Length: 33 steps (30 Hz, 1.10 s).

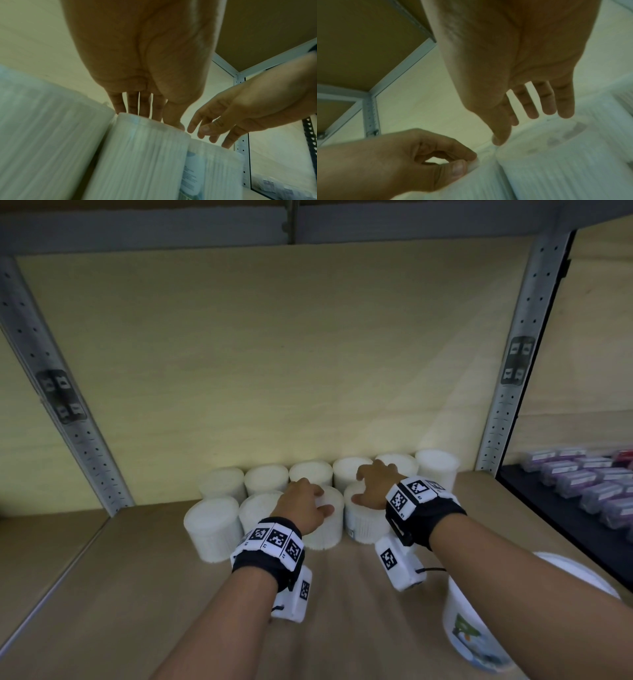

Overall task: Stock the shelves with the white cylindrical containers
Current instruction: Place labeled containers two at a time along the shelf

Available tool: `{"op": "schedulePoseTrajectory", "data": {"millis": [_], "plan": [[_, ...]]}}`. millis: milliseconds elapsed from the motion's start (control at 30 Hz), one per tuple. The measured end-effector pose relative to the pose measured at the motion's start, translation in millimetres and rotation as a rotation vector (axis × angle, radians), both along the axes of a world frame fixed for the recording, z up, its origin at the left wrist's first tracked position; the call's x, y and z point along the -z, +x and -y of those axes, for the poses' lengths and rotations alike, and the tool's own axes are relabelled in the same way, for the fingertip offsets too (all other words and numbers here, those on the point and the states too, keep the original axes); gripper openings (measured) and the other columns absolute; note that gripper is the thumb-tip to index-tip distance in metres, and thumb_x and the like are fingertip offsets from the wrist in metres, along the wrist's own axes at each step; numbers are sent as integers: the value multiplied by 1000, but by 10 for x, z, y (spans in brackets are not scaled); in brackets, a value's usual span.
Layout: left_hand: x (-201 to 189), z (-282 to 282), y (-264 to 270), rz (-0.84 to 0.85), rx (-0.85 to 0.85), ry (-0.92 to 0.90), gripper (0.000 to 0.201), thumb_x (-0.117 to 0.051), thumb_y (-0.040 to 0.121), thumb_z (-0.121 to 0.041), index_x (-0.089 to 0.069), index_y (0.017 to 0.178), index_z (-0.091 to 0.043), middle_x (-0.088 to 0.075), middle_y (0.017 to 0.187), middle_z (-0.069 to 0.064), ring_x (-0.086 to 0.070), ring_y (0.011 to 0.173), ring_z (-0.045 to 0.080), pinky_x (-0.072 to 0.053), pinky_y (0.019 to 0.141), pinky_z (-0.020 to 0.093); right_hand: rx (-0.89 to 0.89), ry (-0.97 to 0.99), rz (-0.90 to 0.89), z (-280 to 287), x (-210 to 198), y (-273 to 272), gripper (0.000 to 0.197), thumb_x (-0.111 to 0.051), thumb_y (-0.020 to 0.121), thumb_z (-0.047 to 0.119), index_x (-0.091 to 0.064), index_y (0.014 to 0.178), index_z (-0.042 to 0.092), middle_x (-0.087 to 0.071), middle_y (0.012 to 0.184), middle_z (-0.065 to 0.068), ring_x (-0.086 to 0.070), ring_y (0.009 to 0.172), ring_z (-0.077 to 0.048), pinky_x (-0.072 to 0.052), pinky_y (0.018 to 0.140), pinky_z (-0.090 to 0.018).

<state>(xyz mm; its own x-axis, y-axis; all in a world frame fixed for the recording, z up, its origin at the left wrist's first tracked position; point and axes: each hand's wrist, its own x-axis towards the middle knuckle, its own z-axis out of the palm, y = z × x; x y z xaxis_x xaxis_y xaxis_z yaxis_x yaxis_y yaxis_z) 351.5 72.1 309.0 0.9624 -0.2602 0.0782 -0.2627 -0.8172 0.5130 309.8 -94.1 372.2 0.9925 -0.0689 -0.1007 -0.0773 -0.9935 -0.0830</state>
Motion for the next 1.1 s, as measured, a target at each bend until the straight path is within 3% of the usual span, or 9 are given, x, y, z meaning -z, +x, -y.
{"op": "schedulePoseTrajectory", "data": {"millis": [133,433,633,767,900,1033,1100], "plan": [[-16,2,-9,11,8,11,53,-65,84,-41,-54,129,-15,-51,130,7,-47,123,22,-39,104,32,54,-98,-8,-35,111,7,53,-54,90,47,-50,125,7,-44,133,-16,-43,121,-35,-41,95,-37],[-4,-3,-8,-7,-6,-6,55,-66,82,-43,-54,128,-17,-51,130,7,-52,119,22,-43,102,33,28,-98,-7,-50,90,-8,51,-53,92,44,-49,128,7,-45,133,-15,-45,122,-33,-41,95,-35],[-7,-1,-8,-9,-3,-10,54,-67,82,-42,-55,128,-15,-52,130,7,-52,119,21,-42,103,33,-50,-44,-55,-2,10,-40,41,-51,93,13,-47,133,5,-44,138,-12,-47,124,-31,-39,100,-31],[-8,1,-11,-13,-5,-21,53,-67,83,-41,-54,128,-16,-51,130,7,-52,119,21,-42,103,33,-73,-10,-100,9,-26,-50,43,-49,92,6,-47,135,5,-45,141,-11,-47,128,-29,-37,105,-29],[-10,1,-21,-12,-2,-31,52,-67,83,-39,-54,128,-15,-51,131,7,-51,121,22,-41,105,35,-19,95,-52,4,-54,-40,46,-54,91,16,-46,136,16,-40,142,-9,-36,133,-32,-37,104,-34],[-1,3,-25,-4,4,-27,52,-65,84,-39,-53,129,-15,-51,131,7,-50,122,22,-41,104,34,77,14,-9,2,34,-24,59,-58,88,47,-46,132,10,-40,138,-14,-38,127,-34,-38,101,-39],[-2,1,-28,-3,5,-24,52,-65,84,-39,-53,129,-16,-51,132,7,-50,122,21,-40,103,32,78,-38,-5,0,131,-16,62,-56,87,51,-46,129,7,-42,135,-16,-42,123,-34,-39,97,-38]]}}
